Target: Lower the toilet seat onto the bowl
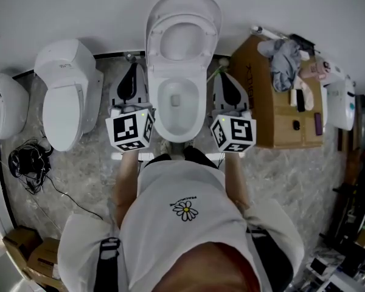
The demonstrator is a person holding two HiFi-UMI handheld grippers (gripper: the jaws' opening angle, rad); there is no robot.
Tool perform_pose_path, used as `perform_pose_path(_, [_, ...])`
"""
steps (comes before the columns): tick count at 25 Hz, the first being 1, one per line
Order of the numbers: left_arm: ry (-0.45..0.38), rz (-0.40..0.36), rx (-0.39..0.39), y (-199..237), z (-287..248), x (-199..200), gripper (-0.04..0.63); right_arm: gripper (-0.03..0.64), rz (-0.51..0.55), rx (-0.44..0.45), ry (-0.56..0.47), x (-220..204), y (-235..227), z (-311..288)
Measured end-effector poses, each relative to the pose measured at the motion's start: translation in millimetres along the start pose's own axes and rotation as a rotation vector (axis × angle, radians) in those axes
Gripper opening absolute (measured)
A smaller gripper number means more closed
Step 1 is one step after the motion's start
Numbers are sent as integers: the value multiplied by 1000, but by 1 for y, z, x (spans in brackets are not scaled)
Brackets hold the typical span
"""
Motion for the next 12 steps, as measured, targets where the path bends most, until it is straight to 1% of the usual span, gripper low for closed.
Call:
perform_pose_path(2, [8,23,18,0,-6,0,20,32,18,13,0,2,-1,-9])
perform_pose_path(4, [12,28,31,-4,-13,-1,21,32,43,18,15,1,-5,-18])
perform_pose_path(12, [34,30,61,-12,-37,-10,21,32,22,38,67,-10,-22,-44])
Point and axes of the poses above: the fingertips, and each gripper's own axes: z backward along the fingers, y to its left, x out of its top, the point moved 3 cm from there along z, backward along the fingers, and after that the axes turned 5 degrees about -x, right-handed, at the moved point
